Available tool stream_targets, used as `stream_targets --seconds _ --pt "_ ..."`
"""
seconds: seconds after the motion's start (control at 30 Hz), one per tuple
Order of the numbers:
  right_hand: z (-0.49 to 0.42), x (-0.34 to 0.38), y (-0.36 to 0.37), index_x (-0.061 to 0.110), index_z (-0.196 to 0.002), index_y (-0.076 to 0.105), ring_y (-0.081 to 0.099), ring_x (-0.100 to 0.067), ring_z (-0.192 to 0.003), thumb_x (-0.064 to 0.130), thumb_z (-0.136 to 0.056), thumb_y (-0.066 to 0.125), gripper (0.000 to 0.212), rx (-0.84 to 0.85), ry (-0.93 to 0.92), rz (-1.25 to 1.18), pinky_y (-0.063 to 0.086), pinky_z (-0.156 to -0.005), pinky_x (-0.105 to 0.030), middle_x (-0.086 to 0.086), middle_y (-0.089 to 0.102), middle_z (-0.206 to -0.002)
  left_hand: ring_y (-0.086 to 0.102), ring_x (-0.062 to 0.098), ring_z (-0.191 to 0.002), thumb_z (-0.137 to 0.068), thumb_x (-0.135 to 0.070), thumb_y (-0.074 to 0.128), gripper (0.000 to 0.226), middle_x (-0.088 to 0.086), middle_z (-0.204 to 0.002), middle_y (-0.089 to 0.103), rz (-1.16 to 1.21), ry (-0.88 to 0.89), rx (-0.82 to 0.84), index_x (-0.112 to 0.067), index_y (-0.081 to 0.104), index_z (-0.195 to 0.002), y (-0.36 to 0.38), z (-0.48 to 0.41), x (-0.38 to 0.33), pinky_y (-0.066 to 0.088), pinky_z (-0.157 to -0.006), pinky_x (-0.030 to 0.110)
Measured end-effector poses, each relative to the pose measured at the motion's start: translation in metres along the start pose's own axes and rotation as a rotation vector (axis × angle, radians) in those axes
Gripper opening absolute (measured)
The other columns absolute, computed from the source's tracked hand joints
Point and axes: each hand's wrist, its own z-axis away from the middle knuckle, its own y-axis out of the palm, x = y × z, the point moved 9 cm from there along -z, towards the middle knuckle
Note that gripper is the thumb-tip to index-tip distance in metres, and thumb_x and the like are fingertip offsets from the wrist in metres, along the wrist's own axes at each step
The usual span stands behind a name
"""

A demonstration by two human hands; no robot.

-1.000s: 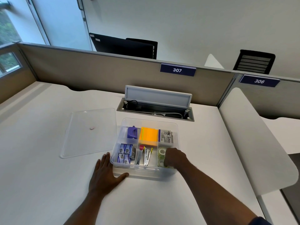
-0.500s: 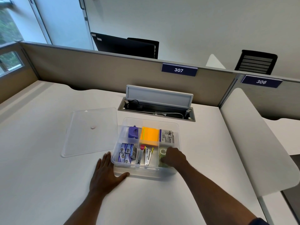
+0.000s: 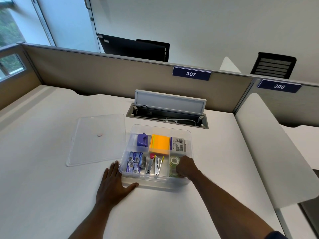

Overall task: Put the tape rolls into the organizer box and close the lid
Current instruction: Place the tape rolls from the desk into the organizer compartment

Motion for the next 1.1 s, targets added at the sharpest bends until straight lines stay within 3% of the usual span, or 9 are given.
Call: stream_targets --seconds 0.2,0.53,0.6,0.77,0.9,1.1 --pt "0.002 -0.004 -0.001 -0.002 -0.113 0.056 0.063 -0.029 -0.107 0.010 -0.078 0.067 0.039 0.007 0.033 -0.009 0.052 -0.083 -0.029 -0.018 0.066 -0.116 0.017 0.023 -0.146 -0.068 -0.086 0.038 0.110 0.011 -0.155 0.027 0.000 -0.001 0.011 -0.012 0.020 -0.148 -0.001 0.000 -0.001 0.010 -0.120 0.037" --pt "0.005 -0.002 -0.003 -0.003 -0.111 0.057 0.065 -0.031 -0.103 0.010 -0.079 0.063 0.034 -0.017 0.014 -0.008 0.052 -0.086 -0.032 -0.018 0.068 -0.113 0.020 0.024 -0.145 -0.065 -0.089 0.031 0.114 0.012 -0.154 0.030 -0.023 -0.005 0.010 -0.009 0.026 -0.146 0.000 -0.002 0.001 0.011 -0.120 0.037" --pt "0.006 -0.001 -0.006 -0.002 -0.108 0.059 0.067 -0.033 -0.098 0.010 -0.078 0.061 0.032 -0.055 0.023 -0.040 0.057 -0.084 -0.036 -0.020 0.068 -0.110 0.021 0.024 -0.145 -0.065 -0.088 0.032 0.113 0.013 -0.154 0.030 -0.028 -0.004 0.009 -0.009 0.026 -0.146 0.000 -0.002 0.001 0.012 -0.119 0.037" --pt "0.017 0.008 -0.031 -0.003 -0.109 0.060 0.066 -0.036 -0.100 0.010 -0.084 0.054 0.030 -0.278 -0.004 -0.049 0.055 -0.077 -0.032 -0.022 0.066 -0.114 0.017 0.024 -0.146 -0.066 -0.087 0.036 0.113 0.012 -0.155 0.027 -0.007 0.005 0.019 -0.010 0.023 -0.147 0.002 -0.002 0.000 0.009 -0.120 0.037" --pt "0.029 0.029 -0.044 0.003 -0.108 0.061 0.067 -0.033 -0.096 0.016 -0.089 0.052 0.025 -0.404 -0.101 0.027 0.056 -0.078 -0.035 -0.018 0.067 -0.110 0.012 0.021 -0.147 -0.071 -0.079 0.041 0.107 0.011 -0.158 0.019 0.043 0.013 0.064 -0.009 0.018 -0.149 0.005 -0.001 0.008 0.006 -0.121 0.035" --pt "0.032 0.084 -0.053 -0.005 -0.088 0.064 0.065 -0.037 -0.084 0.002 -0.086 0.049 0.017 -0.494 -0.312 0.027 0.051 -0.068 -0.035 -0.023 0.068 -0.089 0.016 0.021 -0.147 -0.085 -0.045 0.019 0.074 0.012 -0.157 0.022 0.220 -0.034 0.103 -0.005 0.022 -0.147 -0.001 -0.001 0.021 0.005 -0.117 0.026"
